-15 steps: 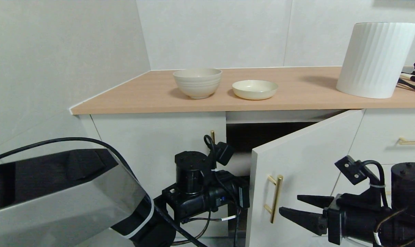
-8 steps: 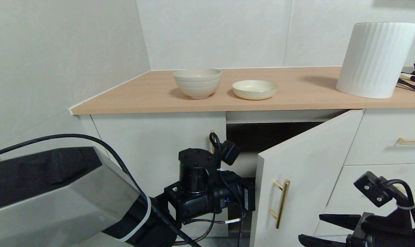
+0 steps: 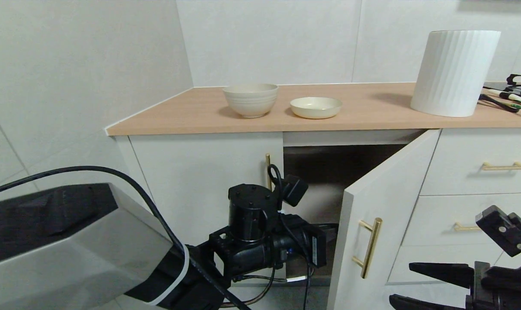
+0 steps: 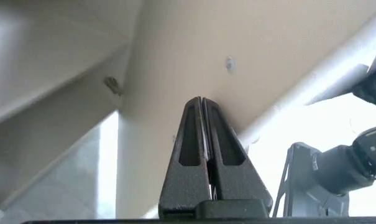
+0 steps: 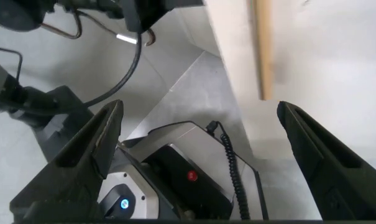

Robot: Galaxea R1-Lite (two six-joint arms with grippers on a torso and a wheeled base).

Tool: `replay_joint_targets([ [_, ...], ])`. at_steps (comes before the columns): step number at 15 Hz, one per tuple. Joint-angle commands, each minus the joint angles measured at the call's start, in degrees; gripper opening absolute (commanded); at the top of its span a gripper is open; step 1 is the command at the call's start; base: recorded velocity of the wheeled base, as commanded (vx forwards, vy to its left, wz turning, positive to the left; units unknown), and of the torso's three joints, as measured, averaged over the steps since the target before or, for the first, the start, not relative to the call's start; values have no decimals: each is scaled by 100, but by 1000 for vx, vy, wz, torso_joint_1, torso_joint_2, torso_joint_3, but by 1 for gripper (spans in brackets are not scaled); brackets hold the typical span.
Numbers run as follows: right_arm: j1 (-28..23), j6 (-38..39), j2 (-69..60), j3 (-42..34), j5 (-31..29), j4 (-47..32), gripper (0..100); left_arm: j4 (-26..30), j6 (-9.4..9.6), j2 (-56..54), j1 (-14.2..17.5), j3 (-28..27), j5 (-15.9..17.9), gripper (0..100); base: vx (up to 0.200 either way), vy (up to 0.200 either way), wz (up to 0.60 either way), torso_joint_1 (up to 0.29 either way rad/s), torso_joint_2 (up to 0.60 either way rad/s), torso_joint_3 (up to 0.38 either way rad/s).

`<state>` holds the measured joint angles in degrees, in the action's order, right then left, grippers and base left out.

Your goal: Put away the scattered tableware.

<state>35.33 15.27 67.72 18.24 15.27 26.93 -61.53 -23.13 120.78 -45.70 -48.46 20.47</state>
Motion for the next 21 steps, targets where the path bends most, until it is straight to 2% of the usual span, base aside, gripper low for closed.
replay_joint_targets([
  [1, 0, 2, 4, -4, 2, 5, 100, 27, -8, 165, 9, -243, -17, 0, 0, 0, 0, 0, 0, 0],
  [10, 9, -7, -4, -13, 2, 5, 100, 993, -8, 288, -18, -1157, -34, 0, 0, 0, 0, 0, 0, 0],
  [14, 9, -7, -31, -13, 2, 5, 100, 1178, -8, 297, -18, -1351, -25, 0, -200, 0, 0, 6, 4, 1],
  [17, 0, -16, -31, -13, 2, 5, 100, 1424, -17, 411, -18, -1614, -25, 0, 0, 0, 0, 0, 0, 0],
  [20, 0, -16, -39, -13, 2, 5, 100, 1679, -351, 666, 26, -2115, -34, 0, 0, 0, 0, 0, 0, 0],
  [21, 0, -25, -39, -13, 2, 5, 100, 1732, -403, 674, 35, -2177, -34, 0, 0, 0, 0, 0, 0, 0],
])
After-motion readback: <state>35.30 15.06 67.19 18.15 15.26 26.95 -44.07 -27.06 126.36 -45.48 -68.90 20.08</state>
